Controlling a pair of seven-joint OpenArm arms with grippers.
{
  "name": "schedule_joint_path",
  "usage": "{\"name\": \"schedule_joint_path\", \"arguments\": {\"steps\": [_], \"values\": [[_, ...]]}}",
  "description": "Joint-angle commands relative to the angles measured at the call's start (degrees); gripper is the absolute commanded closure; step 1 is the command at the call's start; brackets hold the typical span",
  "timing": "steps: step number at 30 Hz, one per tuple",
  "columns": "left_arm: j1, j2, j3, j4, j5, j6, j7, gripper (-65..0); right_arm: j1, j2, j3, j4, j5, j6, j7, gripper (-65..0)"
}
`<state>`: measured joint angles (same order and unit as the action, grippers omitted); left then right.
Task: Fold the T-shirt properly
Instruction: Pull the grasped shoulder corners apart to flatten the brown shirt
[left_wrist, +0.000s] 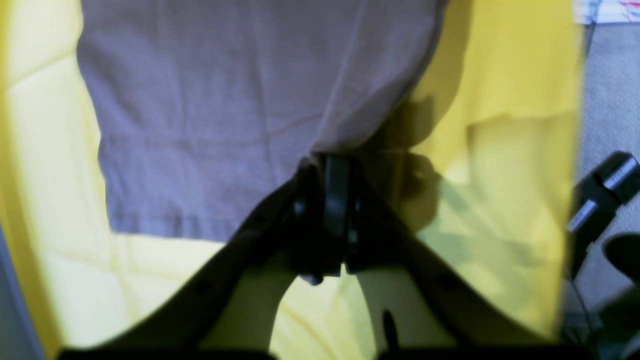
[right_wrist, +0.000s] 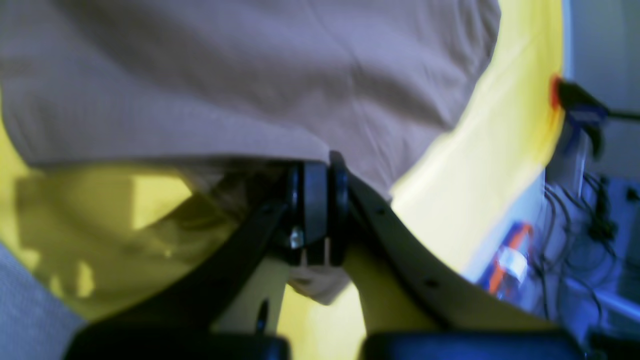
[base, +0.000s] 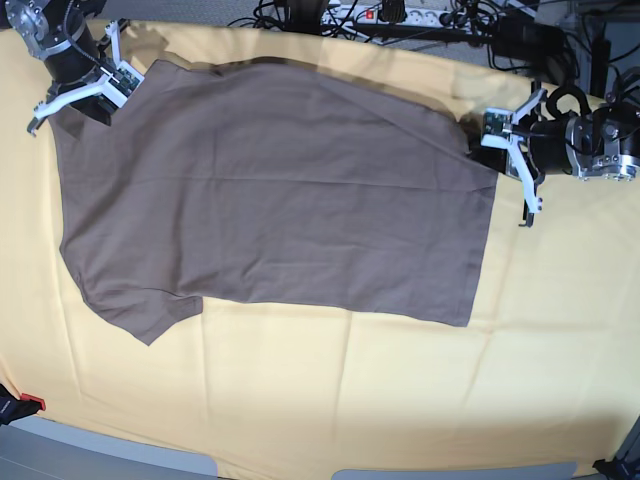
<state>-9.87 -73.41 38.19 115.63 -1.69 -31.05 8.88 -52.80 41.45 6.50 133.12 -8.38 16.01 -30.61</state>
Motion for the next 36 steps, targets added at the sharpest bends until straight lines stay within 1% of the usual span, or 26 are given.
{"name": "schedule_joint_path", "arguments": {"steps": [1, 2, 4, 8, 10, 15, 18, 19, 23, 29, 31, 35, 36], "values": [[-0.6, -0.9, -0.7, 0.0, -0.3, 1.3, 0.4, 0.0, 1.1, 0.6, 0.4, -0.7, 0.6, 0.4, 0.7, 0.0], [-0.7, -0.5, -0.7, -0.4, -0.3, 2.4, 1.3, 0.0, 2.4, 0.6, 0.4, -1.9, 1.4, 1.0, 0.7, 0.0], [-0.6, 0.3, -0.7, -1.2, 0.3, 4.4, 1.9, 0.0, 4.7, 0.7, 0.4, -3.8, 2.1, 1.1, 0.6, 0.0], [-0.7, 0.6, -0.7, -2.4, 4.2, 6.8, 1.7, 0.0, 7.3, 0.6, 0.4, -7.1, 2.4, 0.9, 0.5, 0.0], [-0.7, 0.6, -0.7, -2.5, 5.7, 7.4, 1.7, 0.0, 7.8, 0.6, 0.4, -8.4, 2.4, 0.9, 0.4, 0.0], [-0.7, 1.7, -0.7, -2.5, 6.3, 8.3, 1.5, 0.0, 8.8, 0.6, 0.4, -10.1, 2.4, 0.8, 1.0, 0.0], [-0.9, 3.0, -0.7, -2.5, 8.6, 9.6, 1.5, 0.0, 10.1, 0.6, 0.4, -11.2, 2.4, -1.9, 1.1, 0.0], [-1.0, 3.4, -0.7, -2.5, 9.0, 9.7, 1.5, 0.0, 10.7, 0.6, 0.4, -11.5, 2.6, -2.3, 1.0, 0.0], [-2.3, 4.9, -0.7, -2.5, 8.9, 9.7, 1.5, 0.0, 12.3, 0.5, 0.4, -12.5, 2.7, -2.2, 1.6, 0.0], [-4.7, 5.2, -0.7, -2.5, 8.7, 9.6, 1.4, 0.0, 14.9, 0.5, 0.4, -15.6, 7.1, 0.8, 1.5, 0.0], [-5.3, 5.2, -0.7, -2.5, 8.5, 9.2, 1.4, 0.0, 15.8, 0.5, 0.4, -16.5, 7.1, 0.5, 1.5, 0.0], [-5.2, 5.8, -0.7, -2.5, 8.5, 6.3, 1.4, 0.0, 16.6, 0.5, 0.4, -16.5, 7.1, 0.2, 1.7, 0.0], [-5.2, 6.0, -0.7, -2.5, 8.5, 6.2, 1.5, 0.0, 16.6, 0.5, 0.4, -16.5, 7.1, 0.1, 2.4, 0.0]]}}
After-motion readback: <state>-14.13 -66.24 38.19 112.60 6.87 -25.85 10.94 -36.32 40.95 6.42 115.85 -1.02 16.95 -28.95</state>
